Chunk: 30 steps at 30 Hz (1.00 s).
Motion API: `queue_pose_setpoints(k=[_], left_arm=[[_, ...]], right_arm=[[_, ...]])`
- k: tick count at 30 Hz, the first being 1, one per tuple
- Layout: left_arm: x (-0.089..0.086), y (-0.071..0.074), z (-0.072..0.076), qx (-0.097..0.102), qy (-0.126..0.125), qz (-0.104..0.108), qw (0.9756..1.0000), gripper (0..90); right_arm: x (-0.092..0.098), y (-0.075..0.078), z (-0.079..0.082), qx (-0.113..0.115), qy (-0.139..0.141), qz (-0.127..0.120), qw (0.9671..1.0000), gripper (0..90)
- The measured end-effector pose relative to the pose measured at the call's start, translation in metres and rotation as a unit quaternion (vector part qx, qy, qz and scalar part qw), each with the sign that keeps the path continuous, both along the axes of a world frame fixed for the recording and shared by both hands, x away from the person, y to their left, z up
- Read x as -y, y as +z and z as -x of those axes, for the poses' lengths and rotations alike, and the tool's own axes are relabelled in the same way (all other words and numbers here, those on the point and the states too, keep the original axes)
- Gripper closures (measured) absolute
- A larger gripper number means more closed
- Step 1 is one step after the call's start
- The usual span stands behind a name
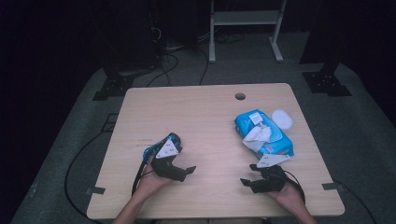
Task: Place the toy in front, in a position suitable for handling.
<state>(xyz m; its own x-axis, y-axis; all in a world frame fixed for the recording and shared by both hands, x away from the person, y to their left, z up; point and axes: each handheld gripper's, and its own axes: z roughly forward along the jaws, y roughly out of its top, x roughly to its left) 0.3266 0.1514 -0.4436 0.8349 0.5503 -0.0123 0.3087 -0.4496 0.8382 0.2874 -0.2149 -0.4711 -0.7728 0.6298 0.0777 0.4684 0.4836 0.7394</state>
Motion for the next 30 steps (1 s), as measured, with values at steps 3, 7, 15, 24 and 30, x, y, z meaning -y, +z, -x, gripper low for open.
queue_pose_setpoints(k=[3, 7, 15, 24, 30], left_arm=[[-0.004, 0.003, -0.003, 0.001, 0.009, 0.01, 0.9999, 7.7], [-0.013, 0.007, -0.011, 0.008, 0.035, 0.022, 0.9991, 7.7], [-0.032, 0.014, -0.023, 0.017, 0.07, 0.01, 0.9973, 7.7], [-0.051, 0.016, -0.027, 0.034, 0.097, -0.011, 0.9946, 7.7], [-0.068, 0.016, -0.03, 0.034, 0.111, -0.023, 0.993, 7.7]], right_arm=[[0.0, 0.0, 0.0, -0.002, 0.0, 0.001, 1.0, 29.6], [-0.001, -0.002, -0.002, -0.002, 0.002, 0.006, 1.0, 29.6], [-0.002, -0.002, -0.001, -0.005, 0.002, 0.007, 1.0, 29.7], [-0.003, -0.002, -0.001, -0.004, 0.003, 0.006, 1.0, 29.7], [-0.004, -0.002, 0.0, -0.007, 0.007, 0.007, 0.9999, 29.7]])
